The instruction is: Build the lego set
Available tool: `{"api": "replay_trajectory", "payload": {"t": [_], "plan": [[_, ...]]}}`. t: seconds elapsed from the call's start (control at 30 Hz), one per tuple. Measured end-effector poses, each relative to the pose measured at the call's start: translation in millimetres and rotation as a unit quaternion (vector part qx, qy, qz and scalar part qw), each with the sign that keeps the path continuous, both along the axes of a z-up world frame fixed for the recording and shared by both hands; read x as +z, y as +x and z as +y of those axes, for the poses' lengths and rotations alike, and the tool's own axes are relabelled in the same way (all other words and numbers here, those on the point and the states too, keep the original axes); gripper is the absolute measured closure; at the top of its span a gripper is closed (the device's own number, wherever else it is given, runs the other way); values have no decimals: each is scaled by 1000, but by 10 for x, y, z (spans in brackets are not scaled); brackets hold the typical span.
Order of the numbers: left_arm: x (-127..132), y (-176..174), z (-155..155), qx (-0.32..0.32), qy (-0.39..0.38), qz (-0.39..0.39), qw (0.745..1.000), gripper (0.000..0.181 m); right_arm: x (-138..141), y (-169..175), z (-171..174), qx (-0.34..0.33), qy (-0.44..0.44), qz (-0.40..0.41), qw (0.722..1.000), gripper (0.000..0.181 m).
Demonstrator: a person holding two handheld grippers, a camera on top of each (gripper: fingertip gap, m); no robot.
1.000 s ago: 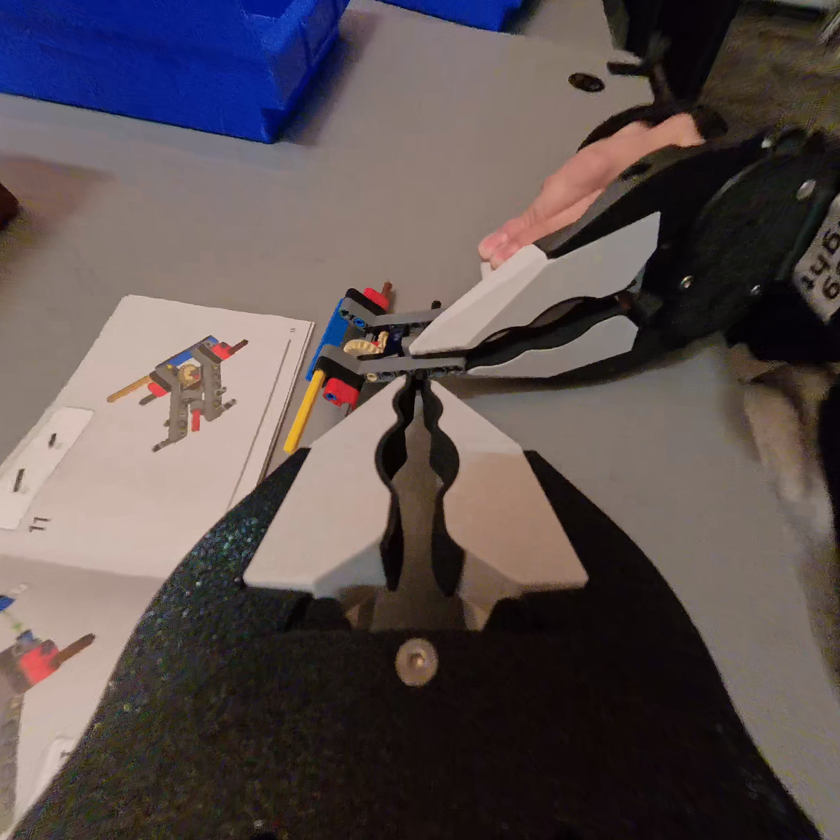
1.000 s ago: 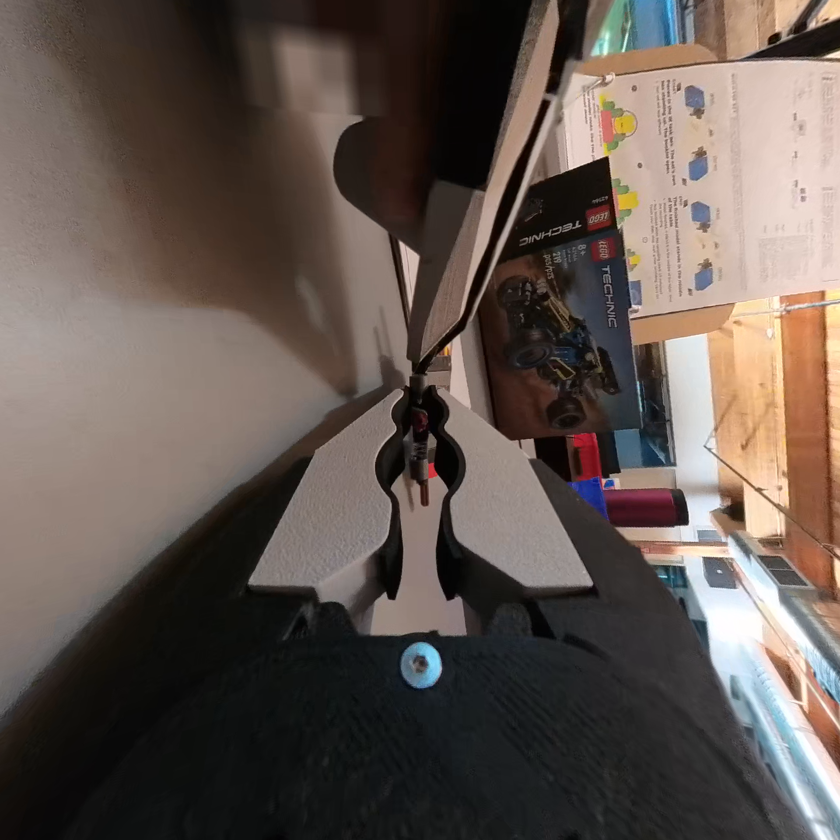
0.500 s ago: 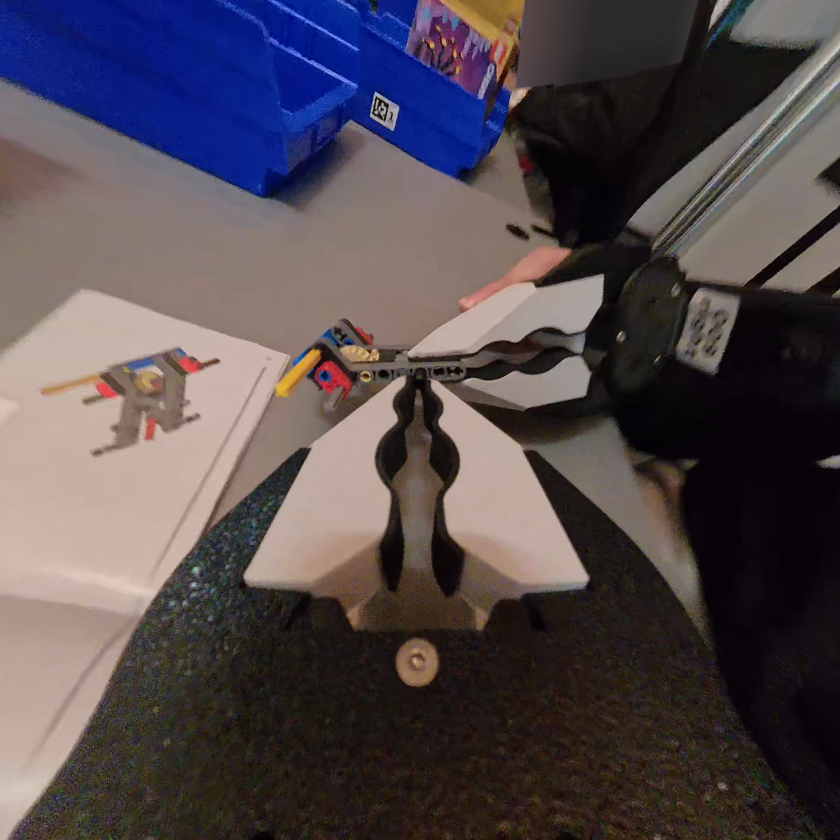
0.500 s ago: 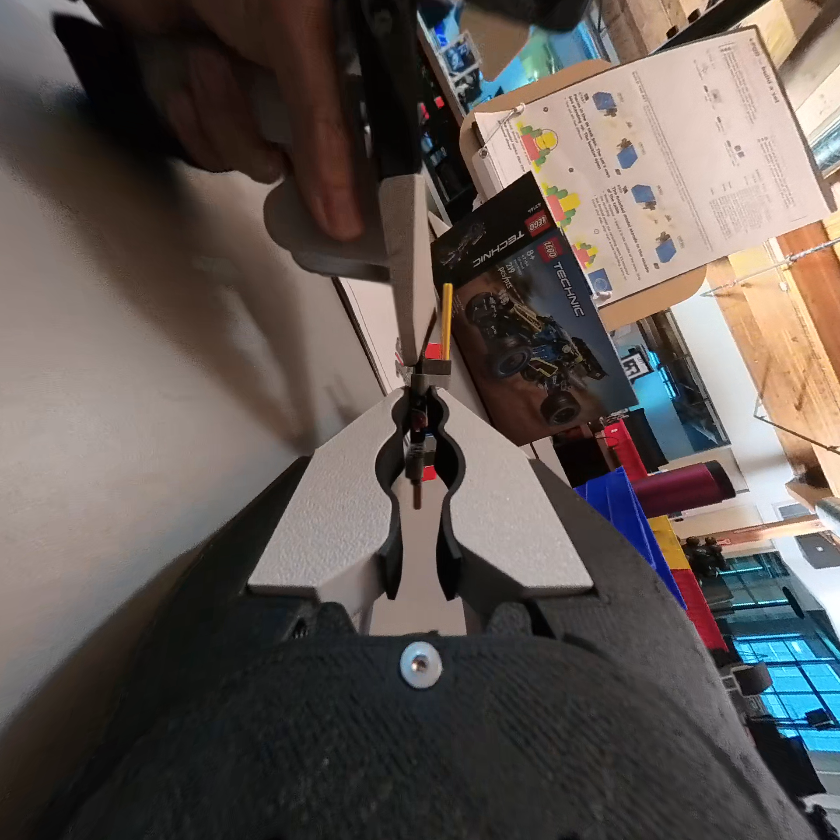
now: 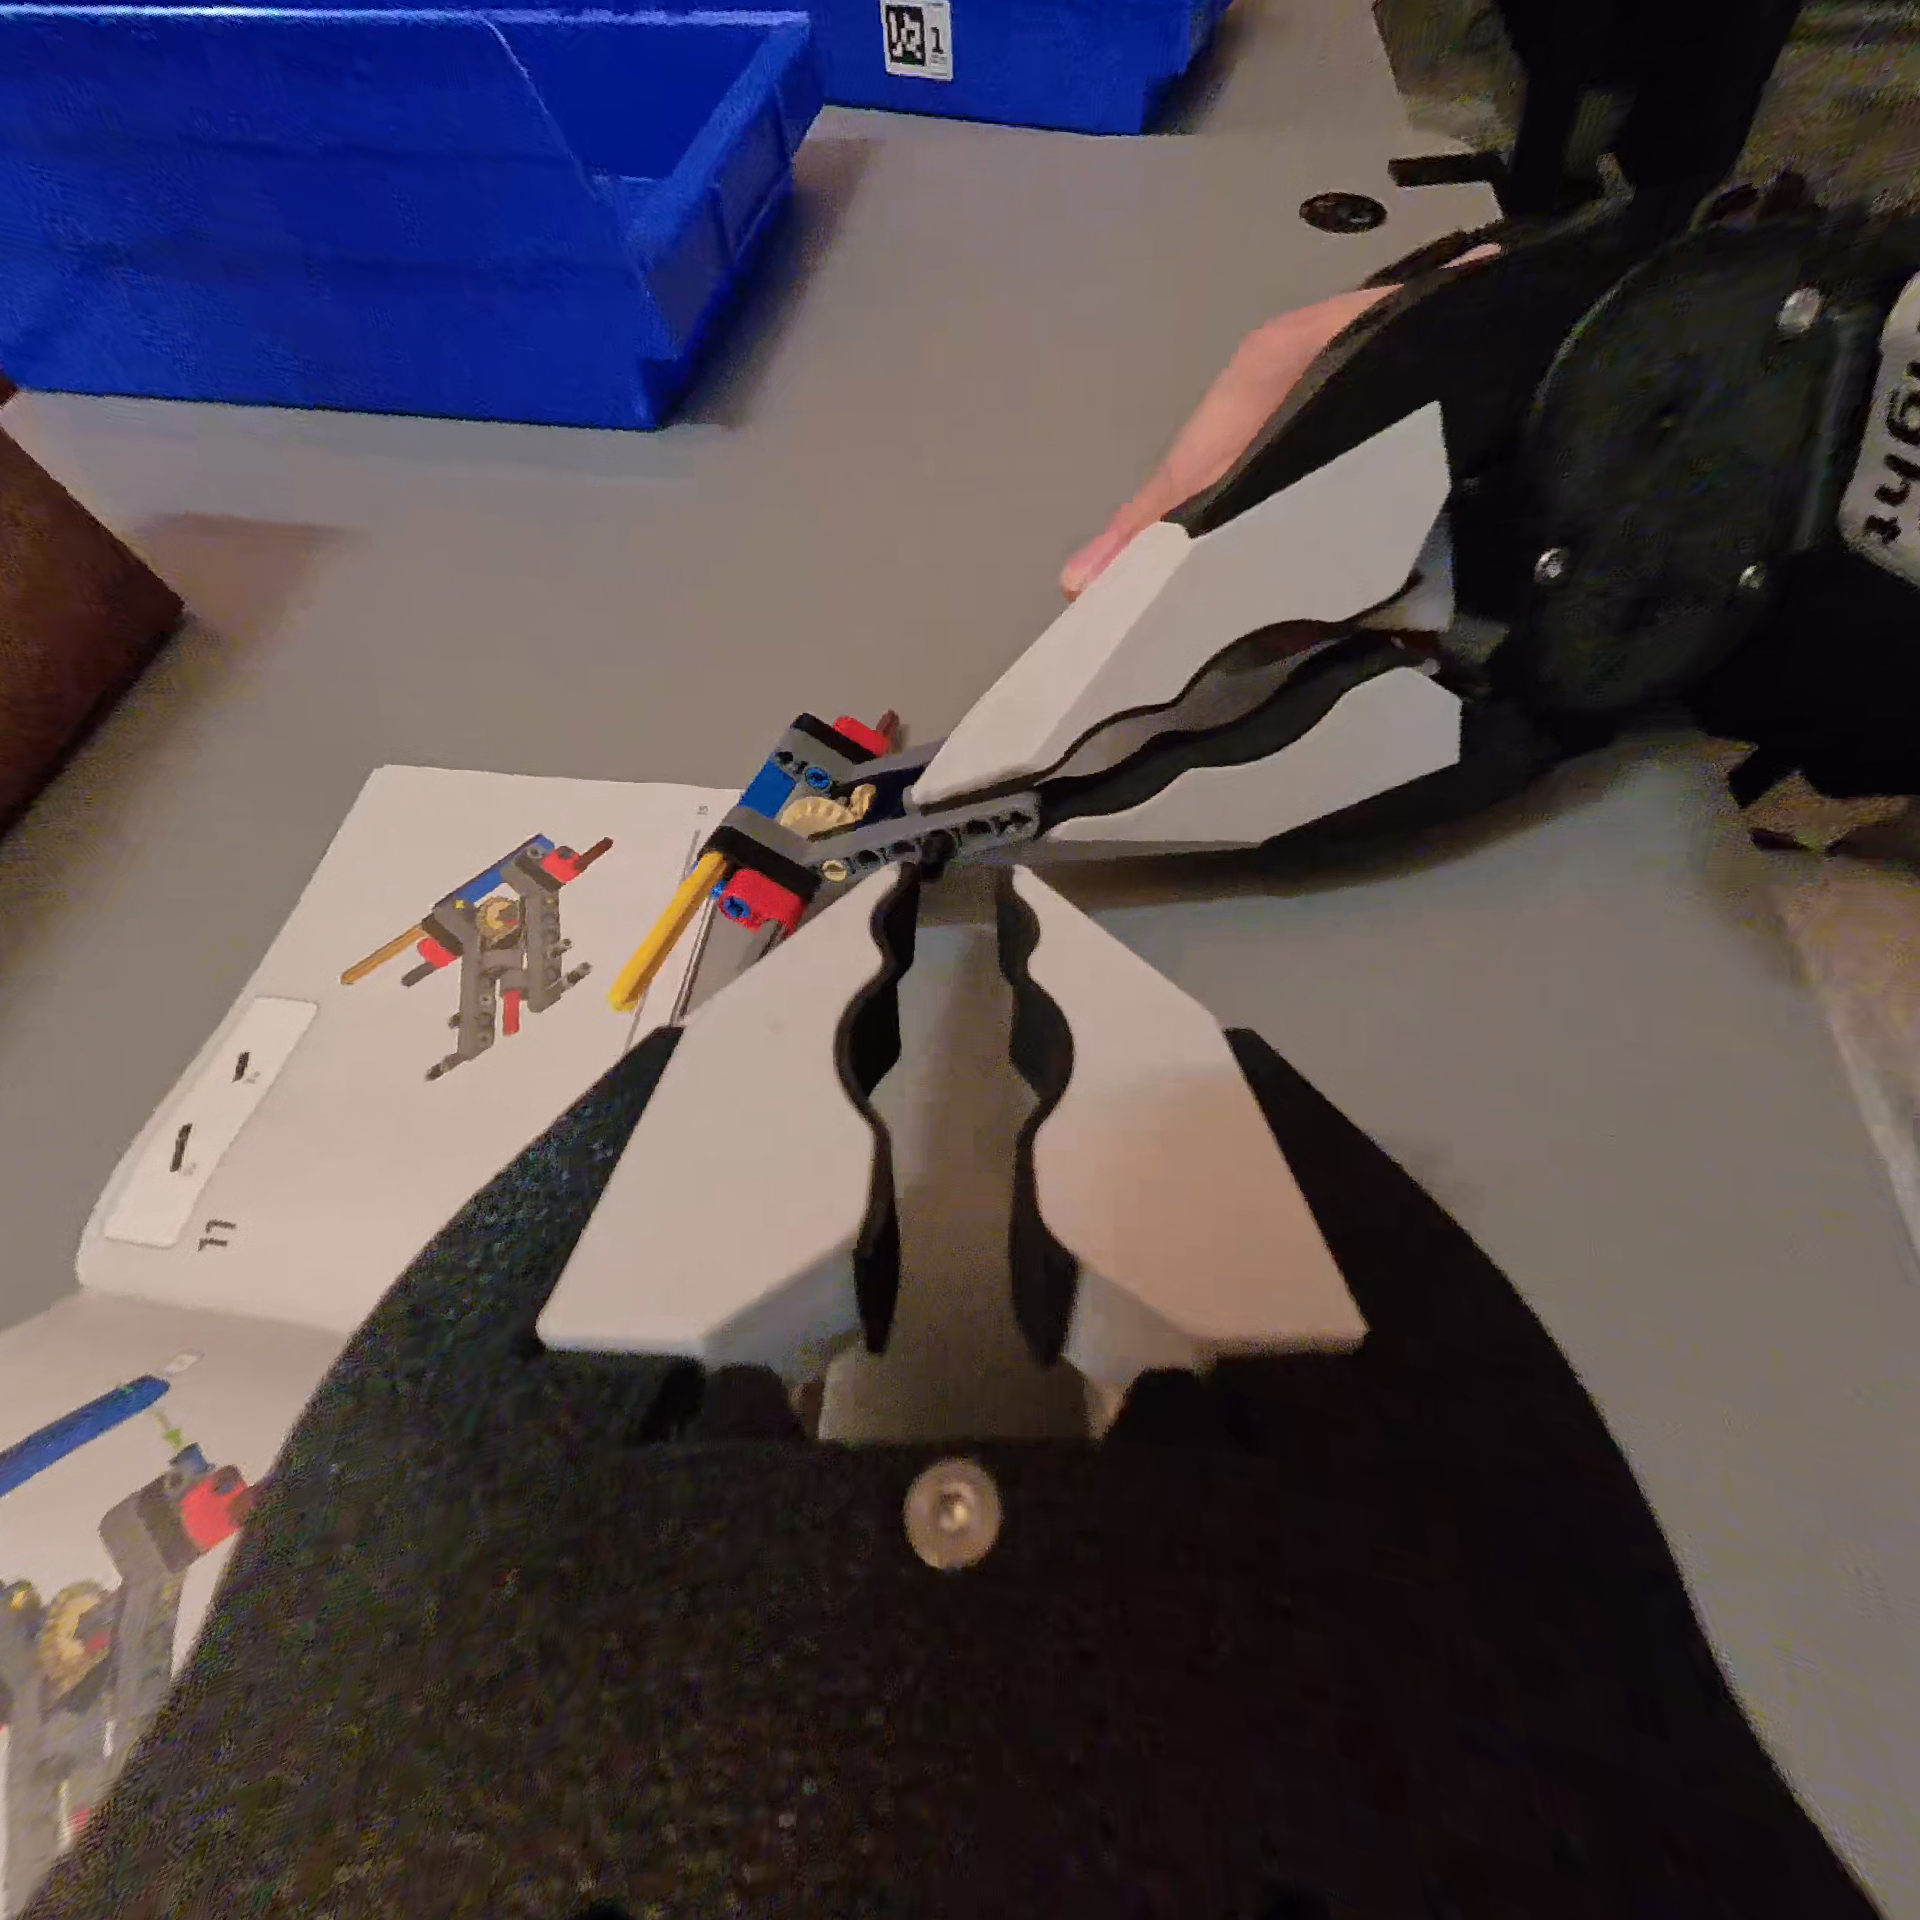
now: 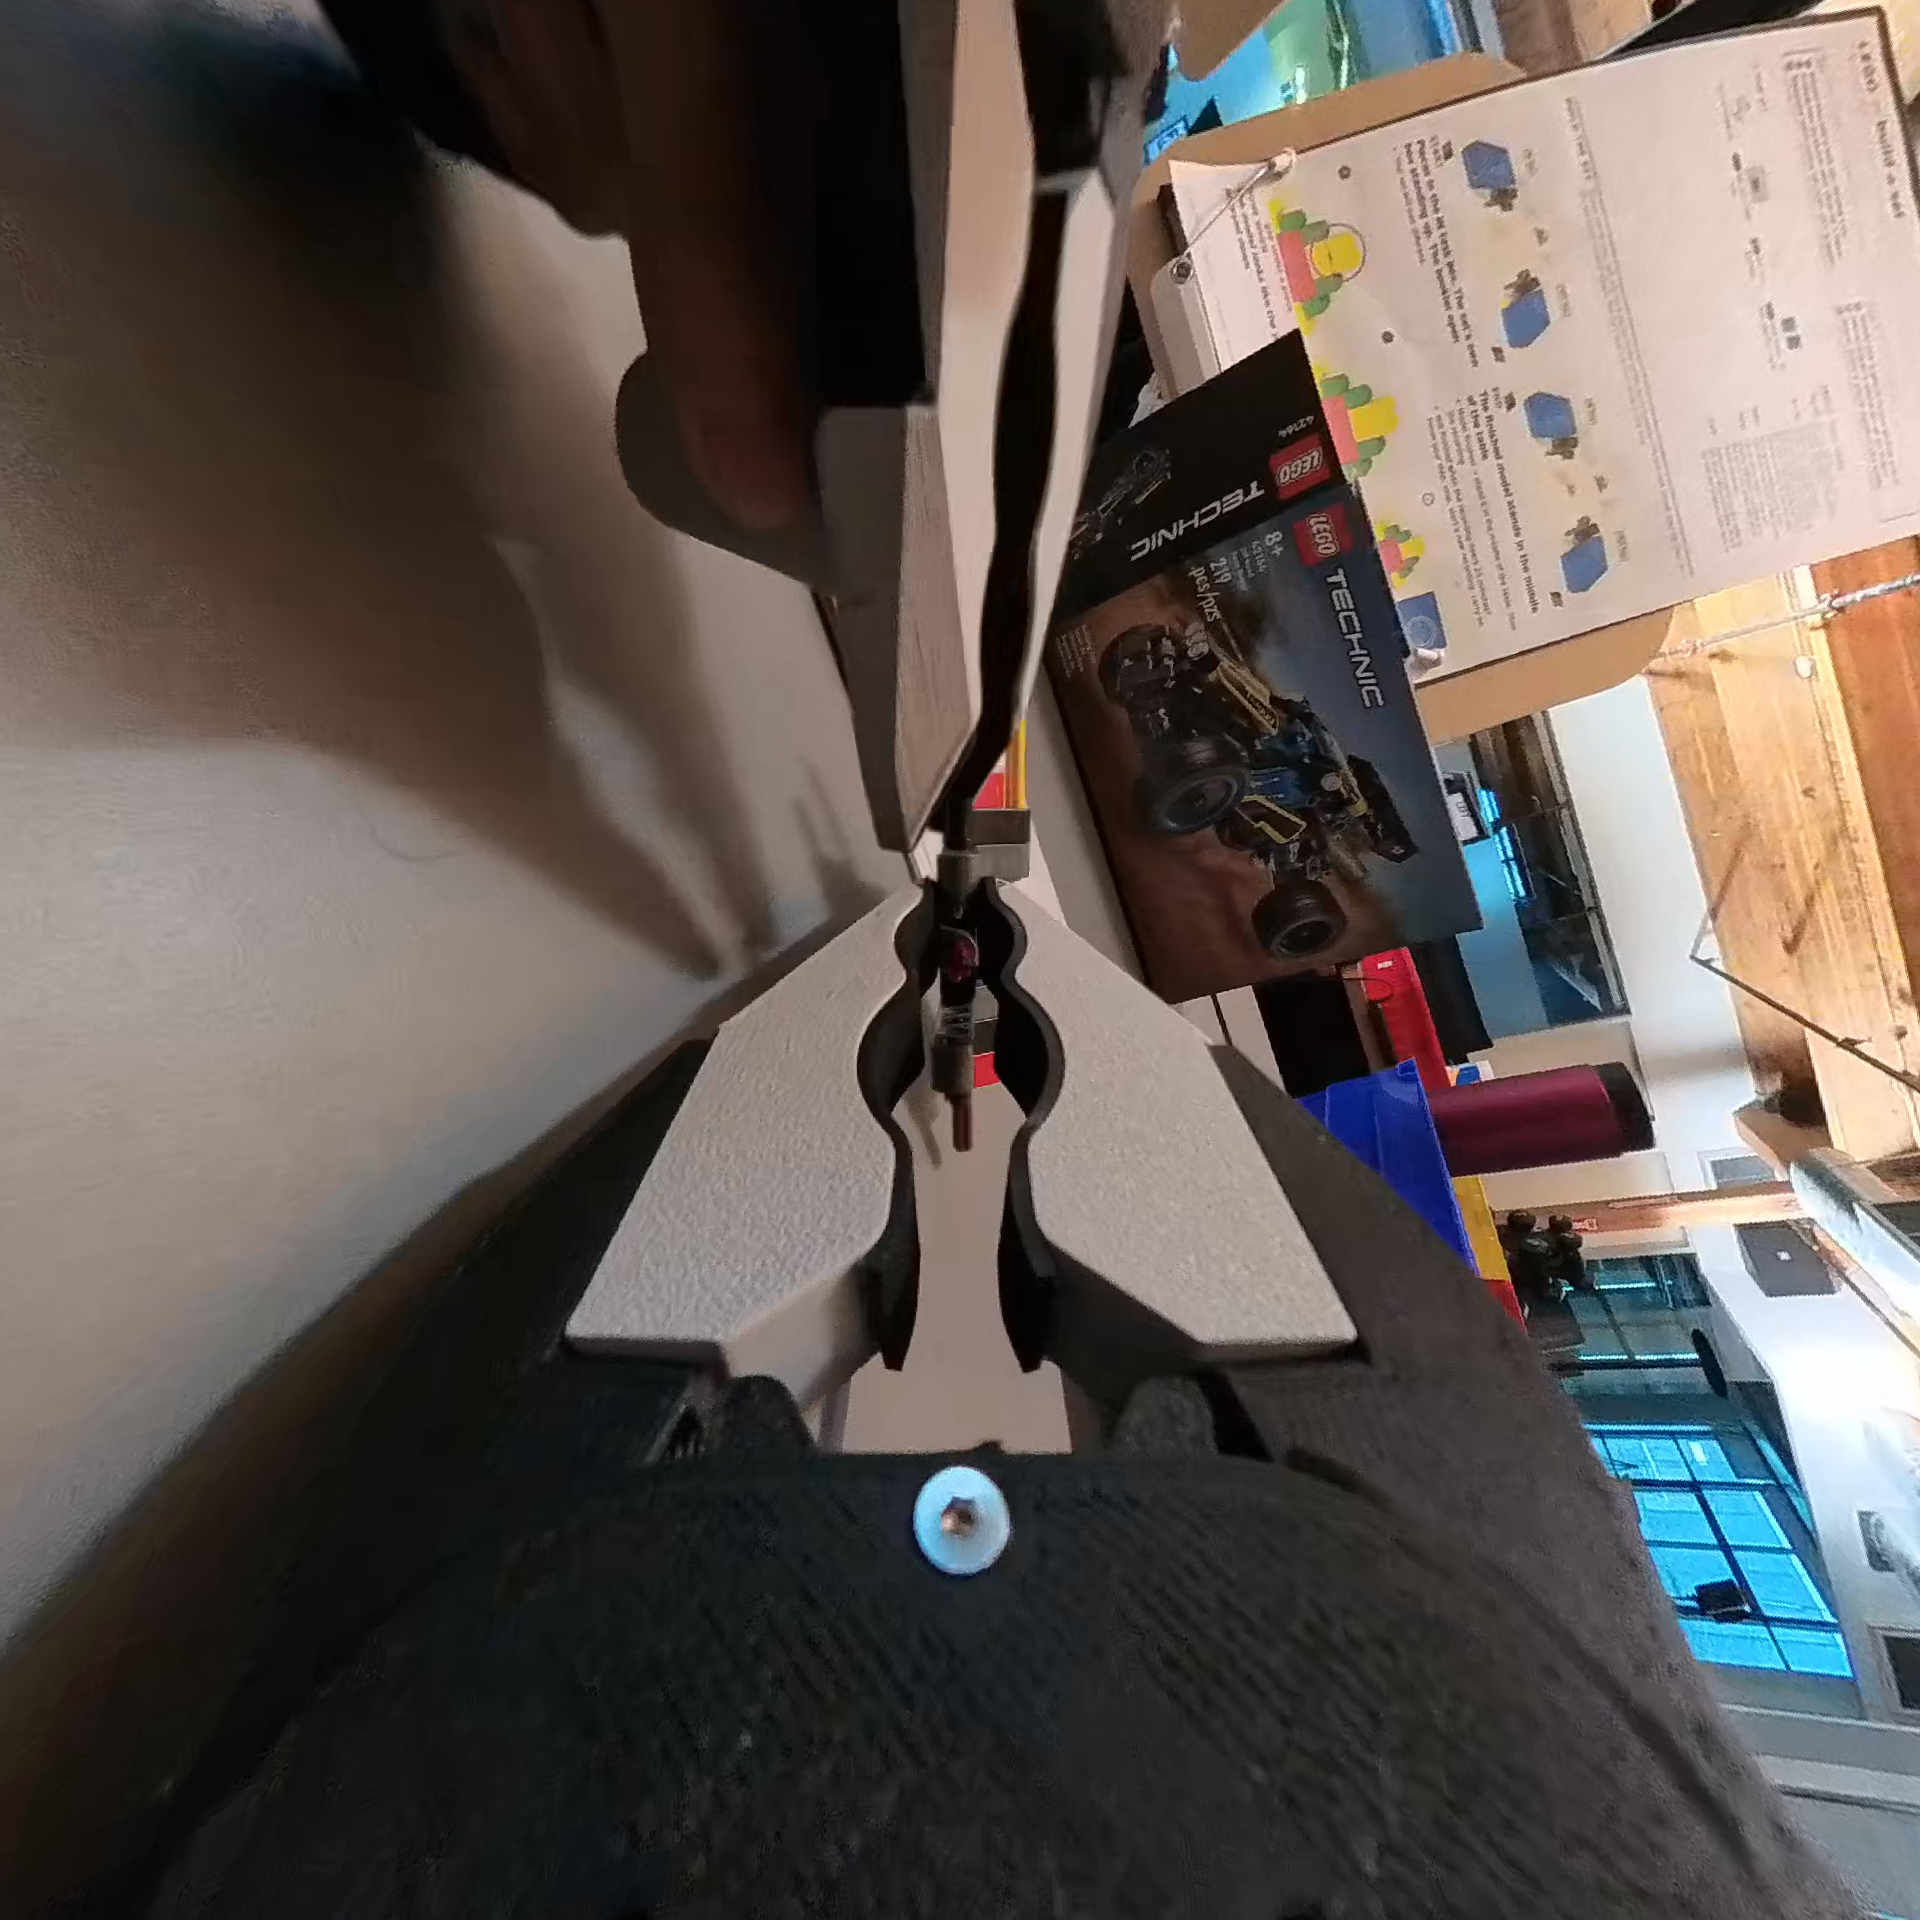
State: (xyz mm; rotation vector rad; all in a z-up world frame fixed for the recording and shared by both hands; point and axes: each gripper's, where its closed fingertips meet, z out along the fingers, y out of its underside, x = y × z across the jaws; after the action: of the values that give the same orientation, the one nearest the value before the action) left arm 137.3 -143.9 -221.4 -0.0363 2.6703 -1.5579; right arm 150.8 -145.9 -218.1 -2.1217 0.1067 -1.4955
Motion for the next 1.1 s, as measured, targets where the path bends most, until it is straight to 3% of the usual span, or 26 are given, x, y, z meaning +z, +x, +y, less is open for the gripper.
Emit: {"api": "replay_trajectory", "payload": {"t": [0.17, 0.37, 0.6, 0.7, 0.83, 0.93, 1.1], "plan": [[-19, 48, 80, -4, 15, -27, 1000, 170, -87, -16, 47, 10, -34, 3, 999, 176], [184, -96, 287, -34, -30, -51, 998, 165, -169, -35, 308, 27, -46, 18, 998, 176], [187, 39, 821, 62, -61, -90, 992, 166, -220, 0, 535, 4, -109, -9, 994, 173], [239, 149, 1035, 109, -75, -128, 983, 165, -140, -16, 548, 5, -61, -11, 998, 152], [359, 232, 1135, 140, -113, -122, 976, 165, -41, -44, 537, 10, -9, -13, 1000, 132], [441, 195, 1157, 137, -138, -131, 972, 168, -19, -118, 572, 34, 7, -12, 999, 132], [390, 277, 1365, 172, -90, -164, 967, 169, 41, -224, 554, 56, 12, -32, 998, 128]]}}
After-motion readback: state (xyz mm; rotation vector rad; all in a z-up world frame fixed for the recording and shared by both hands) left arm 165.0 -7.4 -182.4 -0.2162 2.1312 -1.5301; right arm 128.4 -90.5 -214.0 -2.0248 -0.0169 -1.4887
